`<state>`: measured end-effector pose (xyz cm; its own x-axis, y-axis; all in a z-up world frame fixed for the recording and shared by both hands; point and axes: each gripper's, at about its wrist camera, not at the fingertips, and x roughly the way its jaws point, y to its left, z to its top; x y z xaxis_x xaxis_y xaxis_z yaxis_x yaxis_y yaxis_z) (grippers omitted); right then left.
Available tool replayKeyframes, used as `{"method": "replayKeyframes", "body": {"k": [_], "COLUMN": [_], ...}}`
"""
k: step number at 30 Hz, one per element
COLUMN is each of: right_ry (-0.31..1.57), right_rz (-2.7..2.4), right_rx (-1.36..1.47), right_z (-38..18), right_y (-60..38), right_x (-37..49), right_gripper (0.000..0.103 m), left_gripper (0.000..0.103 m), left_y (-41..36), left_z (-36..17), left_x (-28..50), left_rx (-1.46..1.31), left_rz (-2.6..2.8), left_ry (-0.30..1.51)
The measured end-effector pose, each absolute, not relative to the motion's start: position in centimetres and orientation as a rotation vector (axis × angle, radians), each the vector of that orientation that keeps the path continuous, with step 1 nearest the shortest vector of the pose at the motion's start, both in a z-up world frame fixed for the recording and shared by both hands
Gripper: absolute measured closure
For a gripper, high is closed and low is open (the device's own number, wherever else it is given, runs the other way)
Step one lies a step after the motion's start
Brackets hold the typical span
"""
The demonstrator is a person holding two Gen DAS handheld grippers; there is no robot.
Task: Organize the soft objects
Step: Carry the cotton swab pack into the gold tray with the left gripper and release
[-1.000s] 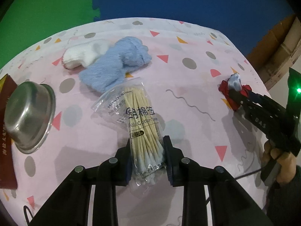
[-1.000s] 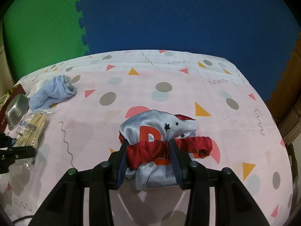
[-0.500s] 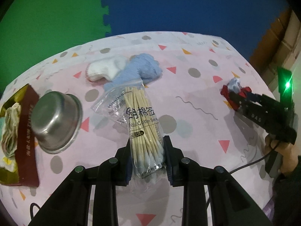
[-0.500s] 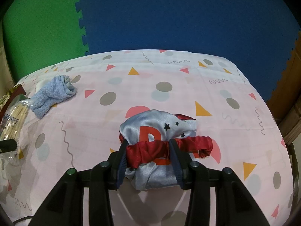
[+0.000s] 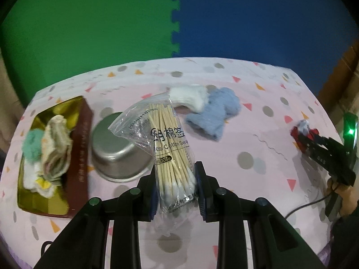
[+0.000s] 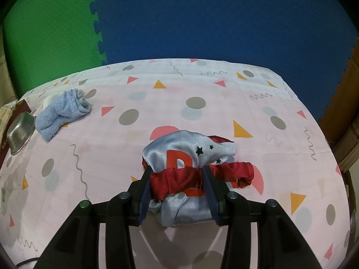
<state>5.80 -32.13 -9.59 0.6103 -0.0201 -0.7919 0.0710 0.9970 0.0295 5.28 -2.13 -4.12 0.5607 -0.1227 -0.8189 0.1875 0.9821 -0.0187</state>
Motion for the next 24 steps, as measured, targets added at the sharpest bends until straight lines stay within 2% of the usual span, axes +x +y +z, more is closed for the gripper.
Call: {"method": "replayKeyframes", "body": {"k": [12,24], "right_ry": [0.914,0.916], "right_rz": [-0.053,-0.054], "right_rx": [0.057,0.048], "right_z": [-9.5,-9.6], "right_y": [-32.1,-32.1], "right_x": [5.8,5.9], "right_gripper": [0.058,0.058], "left_gripper": [0.077,0.077], "left_y": [5.0,12.1], "left_z": [-2.0,-2.3], "left_x": [5.8,6.6], "left_rx": [0.024,-0.02], "left_rz": [-0.036,0.093], "left_ry": [0.911,0.933]}}
